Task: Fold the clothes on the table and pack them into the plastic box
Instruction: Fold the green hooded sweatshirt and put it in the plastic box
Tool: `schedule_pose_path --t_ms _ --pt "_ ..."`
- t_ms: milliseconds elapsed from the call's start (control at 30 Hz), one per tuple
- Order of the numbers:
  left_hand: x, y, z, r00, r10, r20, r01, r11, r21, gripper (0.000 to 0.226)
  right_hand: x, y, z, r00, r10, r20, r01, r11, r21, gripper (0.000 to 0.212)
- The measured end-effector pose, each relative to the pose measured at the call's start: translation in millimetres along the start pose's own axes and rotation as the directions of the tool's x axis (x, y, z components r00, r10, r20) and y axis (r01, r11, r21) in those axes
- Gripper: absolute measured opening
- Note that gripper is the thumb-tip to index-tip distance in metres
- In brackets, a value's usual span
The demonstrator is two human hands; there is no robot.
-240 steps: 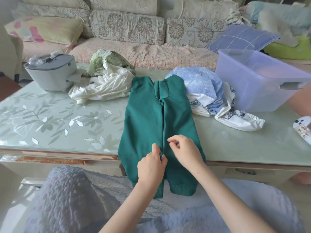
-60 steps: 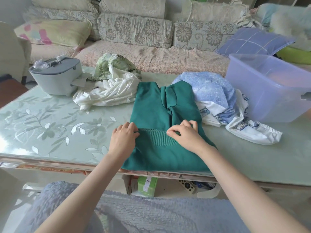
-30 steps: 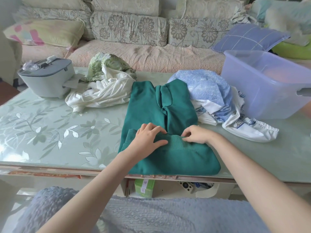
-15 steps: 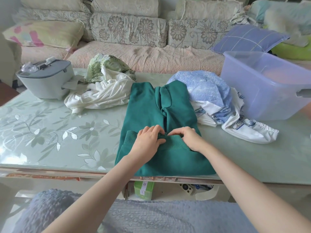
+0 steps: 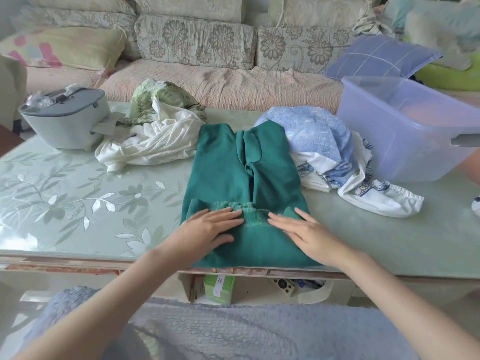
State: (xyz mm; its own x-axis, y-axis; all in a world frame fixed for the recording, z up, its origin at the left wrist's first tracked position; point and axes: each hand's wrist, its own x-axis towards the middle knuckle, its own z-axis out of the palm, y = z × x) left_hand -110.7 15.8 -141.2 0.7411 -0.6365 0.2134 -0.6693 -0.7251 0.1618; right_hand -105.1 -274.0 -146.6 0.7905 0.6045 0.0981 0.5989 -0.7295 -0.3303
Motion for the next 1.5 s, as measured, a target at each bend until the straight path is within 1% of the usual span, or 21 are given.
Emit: schedule_pose_path --t_ms 67,100,133,200,233,300,333,400,467,567,667,800,867,933,1000,1067,1133,1200,1300,1400,1500 --pt "-17 -10 4 0.98 -0.026 0.198 0.019 0.999 0.037 0.065 -1 3 5 0.993 0.062 0.099 -0.055 0.995 -0.078 0.049" --pt "-21 -13 5 0.974 -0.063 0.216 0.063 0.998 0.005 0.07 1 4 5 0.989 0.1 0.108 -0.092 0.992 -0.083 0.054" --pt "-21 -15 3 0.971 -0.129 0.202 0.149 0.985 -0.089 0.075 4 5 3 0.983 0.161 0.088 -0.163 0.987 0.01 0.055" --pt "-13 -16 -4 0.944 -0.31 0.116 0.331 0.894 -0.302 0.073 8 5 -5 0.935 0.354 -0.025 -0.322 0.875 0.362 0.056" --pt "-9 -17 -8 0.917 -0.399 0.011 0.381 0.865 -0.326 0.059 9 8 -10 0.884 0.46 -0.088 -0.368 0.799 0.475 0.054" --pt "-9 -19 -12 0.807 -0.548 -0.221 0.473 0.823 -0.315 0.042 10 12 -17 0.794 0.583 -0.174 -0.474 0.772 0.424 0.047" --pt "-13 -18 -14 0.73 -0.628 -0.269 0.515 0.765 -0.387 0.041 8 12 -19 0.774 0.607 -0.179 -0.523 0.773 0.36 0.05" --pt "-23 -17 -15 0.61 -0.776 -0.16 0.591 0.58 -0.561 0.047 6 6 -20 0.723 0.682 -0.11 -0.614 0.707 0.351 0.058" --pt "-30 -16 -12 0.55 -0.834 0.04 0.663 0.408 -0.628 0.05 5 1 -20 0.674 0.739 -0.022 -0.679 0.63 0.377 0.062" --pt "-33 -17 -8 0.523 -0.842 0.13 0.714 0.35 -0.607 0.041 5 -4 -14 0.662 0.747 -0.061 -0.672 0.627 0.395 0.046" --pt "-25 -17 -10 0.523 -0.849 0.074 0.707 0.383 -0.595 0.031 6 -6 -8 0.623 0.752 -0.216 -0.679 0.657 0.326 0.028" --pt "-14 -13 -9 0.543 -0.836 -0.083 0.7 0.505 -0.506 0.019 4 -6 -3 0.545 0.753 -0.368 -0.782 0.615 0.101 0.037" --pt "-14 -14 -3 0.552 -0.826 -0.115 0.742 0.55 -0.385 0.022 1 -3 3 0.578 0.678 -0.455 -0.779 0.625 -0.059 0.033" --pt "-17 -16 4 0.564 -0.815 -0.134 0.775 0.578 -0.254 0.027 2 -3 8 0.615 0.641 -0.459 -0.758 0.64 -0.123 0.027" --pt "-18 -16 9 0.602 -0.774 -0.196 0.741 0.633 -0.226 0.029 1 0 8 0.63 0.636 -0.445 -0.722 0.691 -0.036 0.021" --pt "-22 -18 10 0.671 -0.666 -0.325 0.625 0.744 -0.235 0.03 -5 2 6 0.653 0.59 -0.475 -0.607 0.783 0.138 0.019" --pt "-29 -28 8 0.786 -0.482 -0.388 0.477 0.871 -0.116 0.042 -16 7 2 0.754 0.427 -0.5 -0.4 0.901 0.168 0.023" --pt "-42 -41 4 0.911 -0.343 -0.228 0.346 0.938 -0.03 0.077 -26 13 -2 0.874 0.29 -0.39 -0.251 0.957 0.148 0.055" --pt "-62 -55 0 0.974 -0.227 -0.015 0.227 0.974 0.009 0.11 -36 17 -16 0.954 0.283 -0.096 -0.261 0.946 0.194 0.085" --pt "-65 -62 -6 0.981 -0.191 0.033 0.191 0.982 0.014 0.105 -43 25 -32 0.951 0.22 0.217 -0.241 0.968 0.075 0.105" --pt "-63 -67 -15 0.974 -0.2 0.105 0.208 0.976 -0.067 0.092 -48 29 -45 0.895 0.263 0.36 -0.268 0.963 -0.039 0.099"
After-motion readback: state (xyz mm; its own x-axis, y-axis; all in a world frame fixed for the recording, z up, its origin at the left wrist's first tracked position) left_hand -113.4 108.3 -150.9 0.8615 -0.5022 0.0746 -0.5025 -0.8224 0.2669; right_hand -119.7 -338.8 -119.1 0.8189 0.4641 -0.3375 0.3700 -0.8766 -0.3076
